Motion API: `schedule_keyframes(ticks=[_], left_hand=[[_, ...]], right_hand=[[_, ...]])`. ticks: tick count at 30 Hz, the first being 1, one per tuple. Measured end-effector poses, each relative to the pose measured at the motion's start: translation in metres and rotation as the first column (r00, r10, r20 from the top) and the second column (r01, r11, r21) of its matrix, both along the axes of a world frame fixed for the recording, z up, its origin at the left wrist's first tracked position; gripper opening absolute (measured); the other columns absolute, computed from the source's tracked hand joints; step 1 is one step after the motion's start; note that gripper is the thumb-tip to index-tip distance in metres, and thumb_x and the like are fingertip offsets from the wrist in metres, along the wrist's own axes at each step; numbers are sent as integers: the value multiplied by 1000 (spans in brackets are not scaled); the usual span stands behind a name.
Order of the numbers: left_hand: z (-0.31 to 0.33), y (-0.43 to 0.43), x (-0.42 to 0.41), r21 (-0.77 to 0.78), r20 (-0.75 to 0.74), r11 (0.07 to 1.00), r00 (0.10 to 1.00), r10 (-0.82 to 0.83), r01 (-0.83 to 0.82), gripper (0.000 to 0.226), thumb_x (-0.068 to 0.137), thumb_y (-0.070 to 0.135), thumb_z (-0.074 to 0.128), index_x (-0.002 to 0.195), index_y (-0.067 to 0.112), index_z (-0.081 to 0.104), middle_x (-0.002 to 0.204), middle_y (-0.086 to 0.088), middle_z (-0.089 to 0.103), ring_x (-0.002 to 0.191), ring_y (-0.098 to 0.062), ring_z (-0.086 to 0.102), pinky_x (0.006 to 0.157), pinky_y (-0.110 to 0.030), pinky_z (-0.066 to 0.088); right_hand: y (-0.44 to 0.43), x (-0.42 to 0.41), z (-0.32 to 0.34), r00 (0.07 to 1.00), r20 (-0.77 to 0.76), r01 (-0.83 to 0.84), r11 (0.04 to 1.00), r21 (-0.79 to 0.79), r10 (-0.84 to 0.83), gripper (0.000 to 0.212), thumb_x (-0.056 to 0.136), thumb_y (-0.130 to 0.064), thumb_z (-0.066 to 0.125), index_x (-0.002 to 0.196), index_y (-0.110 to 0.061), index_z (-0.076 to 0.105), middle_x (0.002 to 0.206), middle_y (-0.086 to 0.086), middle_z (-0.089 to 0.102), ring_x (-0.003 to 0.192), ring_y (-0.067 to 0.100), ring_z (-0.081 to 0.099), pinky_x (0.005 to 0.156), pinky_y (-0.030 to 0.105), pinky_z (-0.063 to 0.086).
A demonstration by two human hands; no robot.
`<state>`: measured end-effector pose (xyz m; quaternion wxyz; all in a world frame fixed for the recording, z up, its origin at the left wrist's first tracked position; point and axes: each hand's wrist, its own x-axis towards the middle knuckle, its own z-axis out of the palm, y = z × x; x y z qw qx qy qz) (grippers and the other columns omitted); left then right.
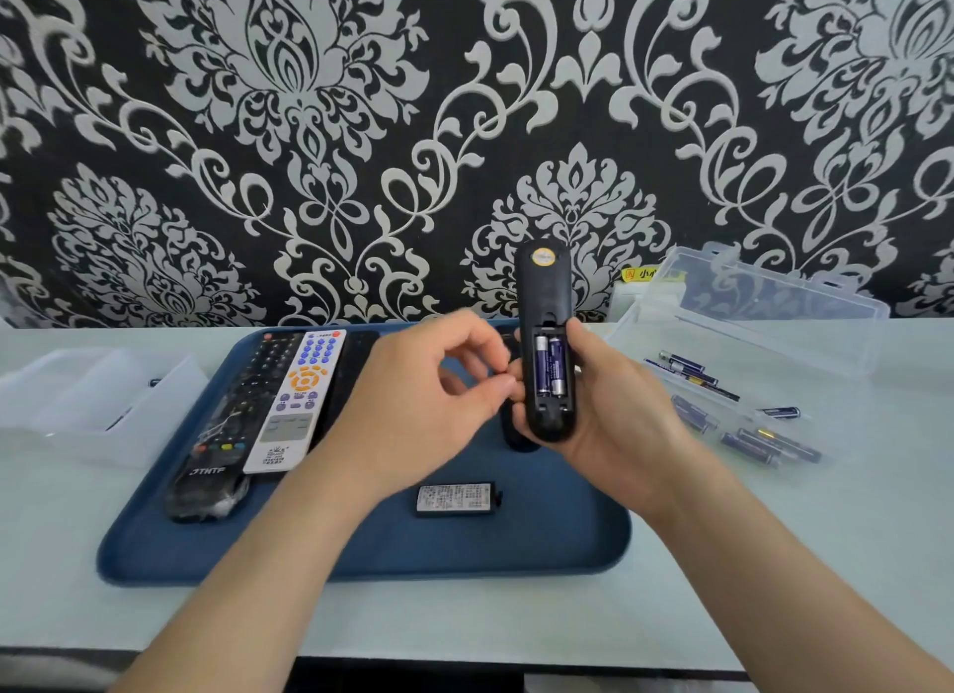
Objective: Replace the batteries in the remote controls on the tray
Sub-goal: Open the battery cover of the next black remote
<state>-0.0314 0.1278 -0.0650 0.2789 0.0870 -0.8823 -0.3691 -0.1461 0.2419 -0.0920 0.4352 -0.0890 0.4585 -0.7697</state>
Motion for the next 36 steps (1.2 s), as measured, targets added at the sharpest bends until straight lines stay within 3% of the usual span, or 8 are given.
schedule_keyframes(ticks=[4, 7, 12, 22, 29, 31, 33, 36], left_hand=[[-7, 12, -5, -274, -97, 960, 995, 34, -60, 26, 75, 16, 72, 87, 27, 52, 94, 9, 65, 87, -9, 55, 72, -28, 47], [-12, 12, -7, -325, -37, 943, 997, 62, -70, 29, 75, 17, 74, 91, 22, 51, 96, 9, 62, 85, -4, 47, 73, -26, 43], [-9, 13, -7, -379, -33, 922, 997, 66, -74, 33, 74, 14, 76, 95, 18, 51, 96, 9, 58, 90, -12, 49, 74, -30, 43], [-5, 14, -10, -198, -6, 978, 998, 59, -59, 37, 71, 8, 75, 88, 21, 45, 87, 6, 51, 84, -8, 48, 70, -9, 37], [-5, 13, -8, -136, -68, 986, 994, 83, -92, 36, 72, 5, 75, 89, 21, 47, 83, 14, 48, 80, 3, 46, 70, -5, 34], [-5, 15, -7, -149, -95, 985, 992, 78, -92, 41, 72, 2, 74, 91, 24, 46, 83, 14, 48, 79, 2, 48, 68, -7, 37], [-8, 16, -9, -129, -112, 988, 991, 69, -84, 45, 72, -2, 72, 94, 28, 46, 86, 11, 50, 80, -7, 53, 67, -16, 45], [-6, 17, -10, 192, -192, 981, 981, 34, 3, 55, 77, -13, 64, 106, 33, 51, 94, 2, 59, 82, -17, 64, 74, -28, 54]], right_hand=[[-3, 5, -2, 999, -46, -21, 1000, 5, 22, 40, 104, -38, 39, 106, -7, 64, 90, 13, 62, 76, 21, 57, 67, 34, 48], [-4, 8, -4, 997, -82, -11, 1000, 20, 13, 40, 105, -36, 38, 106, -5, 63, 97, 19, 60, 89, 28, 55, 78, 43, 44], [-6, 12, -3, 988, -152, 12, 999, 33, -7, 38, 105, -31, 36, 110, -2, 59, 98, 21, 56, 92, 28, 52, 76, 44, 44], [-8, 19, -4, 962, -270, 60, 996, 67, -39, 44, 107, -35, 33, 109, -2, 62, 88, 15, 61, 82, 25, 54, 71, 39, 45], [-7, 26, -1, 972, -234, -13, 1000, 24, 18, 41, 108, -31, 31, 103, -4, 62, 85, 15, 58, 67, 16, 53, 54, 23, 49], [-6, 27, 1, 982, -185, -49, 999, -3, 48, 41, 108, -30, 31, 98, -8, 64, 79, 8, 66, 64, 13, 59, 57, 25, 52], [-8, 28, 2, 989, -129, -70, 997, -23, 66, 39, 108, -29, 33, 99, -10, 65, 84, 7, 69, 78, 18, 63, 73, 34, 51], [-9, 24, 2, 998, -1, -59, 997, -48, 59, 30, 105, -26, 39, 103, -8, 63, 90, 11, 65, 79, 22, 61, 72, 36, 48]])
